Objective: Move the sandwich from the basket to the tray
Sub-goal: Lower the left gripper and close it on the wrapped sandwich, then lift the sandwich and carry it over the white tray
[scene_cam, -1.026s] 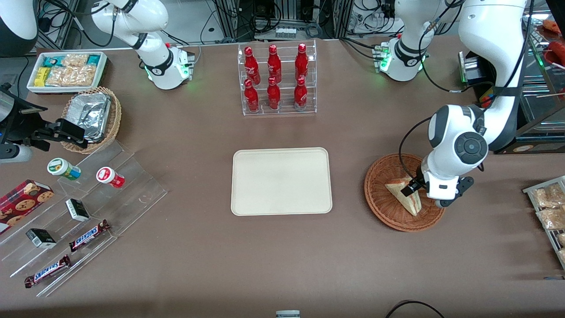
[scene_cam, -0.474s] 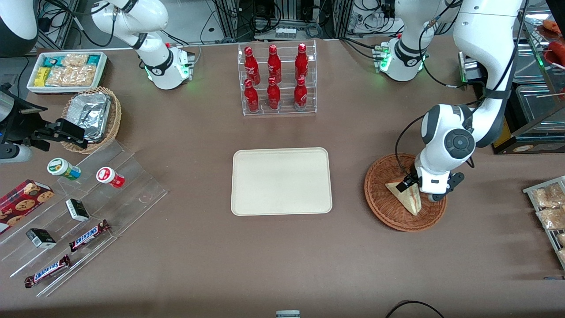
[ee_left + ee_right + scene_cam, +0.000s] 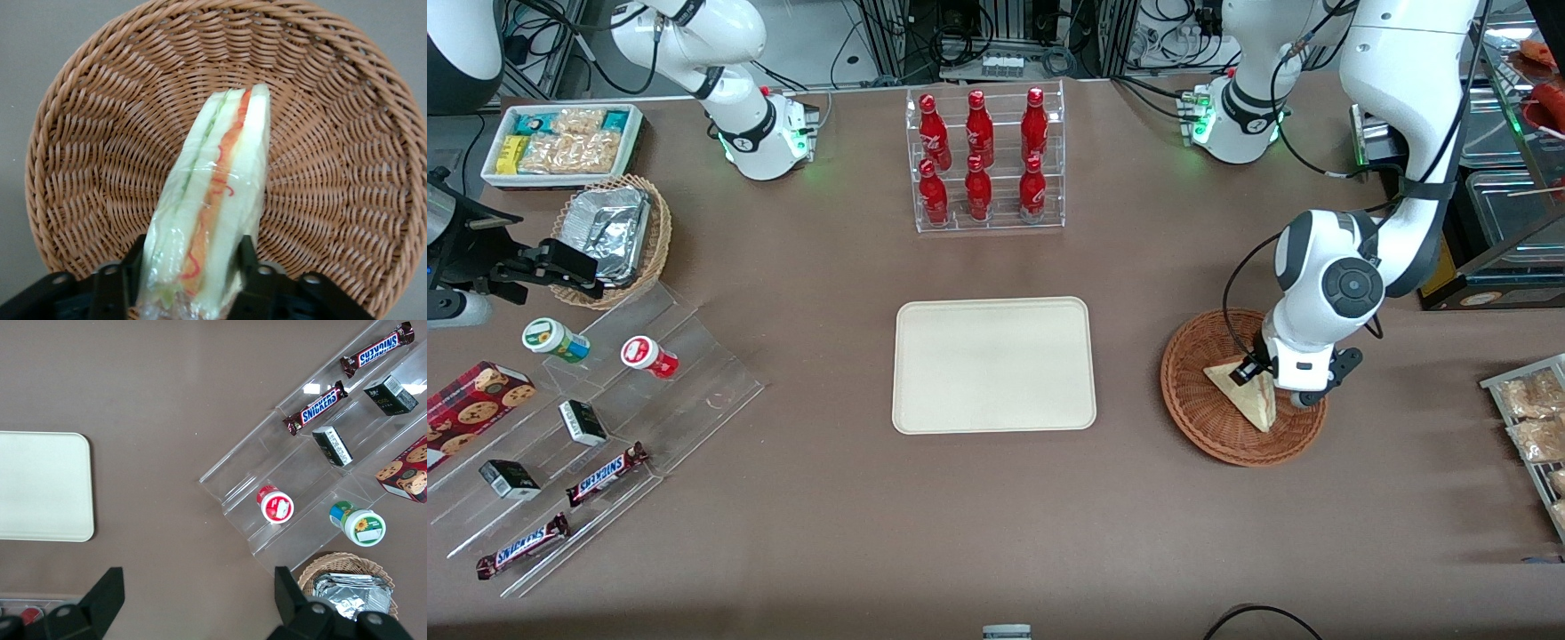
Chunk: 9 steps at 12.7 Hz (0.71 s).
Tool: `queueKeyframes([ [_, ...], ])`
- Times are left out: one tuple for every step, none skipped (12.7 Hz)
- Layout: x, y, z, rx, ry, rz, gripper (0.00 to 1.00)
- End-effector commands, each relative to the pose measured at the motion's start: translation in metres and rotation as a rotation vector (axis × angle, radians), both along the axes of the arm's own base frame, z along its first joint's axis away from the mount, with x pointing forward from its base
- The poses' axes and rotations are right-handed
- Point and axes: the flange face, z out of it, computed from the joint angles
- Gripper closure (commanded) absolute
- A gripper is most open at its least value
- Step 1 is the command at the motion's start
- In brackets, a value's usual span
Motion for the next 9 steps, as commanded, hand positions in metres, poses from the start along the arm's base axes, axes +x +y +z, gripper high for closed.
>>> queueKeyframes([
  [0.013, -0.013, 0.007, 0.004, -0.027, 0.015, 1.00],
  [0.015, -0.014, 0.008, 0.005, -0.023, 0.014, 1.00],
  [0.017, -0.018, 0.014, 0.011, -0.006, 0.008, 1.00],
  [0.018, -0.026, 0.024, 0.021, 0.027, -0.014, 1.00],
  [0.022, -0.036, 0.041, 0.039, 0.070, -0.031, 1.00],
  [0.024, -0.048, 0.059, 0.059, 0.113, -0.054, 1.00],
  [0.026, -0.057, 0.078, 0.069, 0.135, -0.068, 1.00],
  [0.027, -0.070, 0.098, 0.075, 0.143, -0.089, 1.00],
  [0.025, -0.090, 0.115, 0.080, 0.147, -0.119, 1.00],
])
